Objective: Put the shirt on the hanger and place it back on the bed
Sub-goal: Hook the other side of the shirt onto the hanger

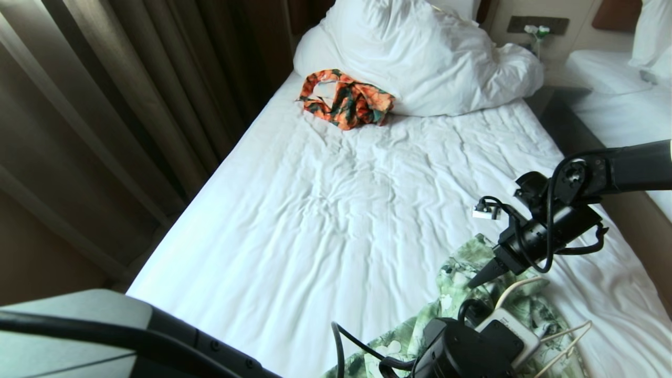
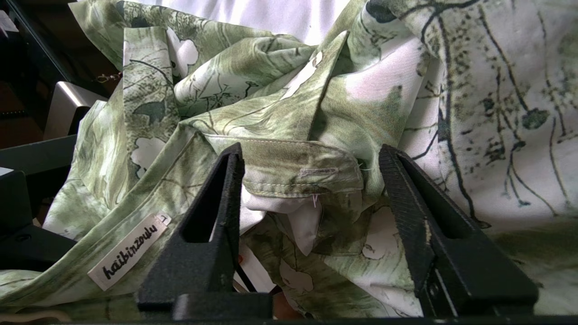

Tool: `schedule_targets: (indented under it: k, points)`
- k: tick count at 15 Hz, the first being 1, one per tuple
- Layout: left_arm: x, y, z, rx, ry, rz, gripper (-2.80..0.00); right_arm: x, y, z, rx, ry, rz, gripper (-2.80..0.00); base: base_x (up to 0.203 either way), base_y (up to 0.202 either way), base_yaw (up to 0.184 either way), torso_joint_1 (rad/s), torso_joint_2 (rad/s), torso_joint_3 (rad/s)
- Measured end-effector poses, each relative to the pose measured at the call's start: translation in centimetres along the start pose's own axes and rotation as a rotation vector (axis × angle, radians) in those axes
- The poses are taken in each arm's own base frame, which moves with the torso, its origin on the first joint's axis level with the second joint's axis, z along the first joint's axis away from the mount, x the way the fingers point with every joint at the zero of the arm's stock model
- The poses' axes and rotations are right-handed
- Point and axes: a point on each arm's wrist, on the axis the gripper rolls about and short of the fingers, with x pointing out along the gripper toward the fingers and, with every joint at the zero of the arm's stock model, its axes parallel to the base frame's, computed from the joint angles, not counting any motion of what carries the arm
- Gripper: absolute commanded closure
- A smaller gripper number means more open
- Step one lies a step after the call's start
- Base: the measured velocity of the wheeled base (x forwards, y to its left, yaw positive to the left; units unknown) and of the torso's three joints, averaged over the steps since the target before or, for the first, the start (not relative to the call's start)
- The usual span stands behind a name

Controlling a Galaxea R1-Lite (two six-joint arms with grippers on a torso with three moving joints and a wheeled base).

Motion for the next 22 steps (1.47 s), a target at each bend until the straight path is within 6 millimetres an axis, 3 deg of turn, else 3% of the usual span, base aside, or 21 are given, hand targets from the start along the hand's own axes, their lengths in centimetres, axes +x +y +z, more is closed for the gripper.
schedule_targets:
  k: [12,22]
  points:
    - [0.0,0.0,0.0,0.002,0.001,0.0,0.0,2.4,1.4,0.0,-0.024,0.062,0.049,-2.8,0.0,0.0,0.0,0.0,0.0,0.0]
    - [0.1,0.1,-0.2,0.0,0.008,0.003,0.0,1.9,3.9,-0.4,-0.057,0.08,0.078,-2.8,0.0,0.0,0.0,0.0,0.0,0.0]
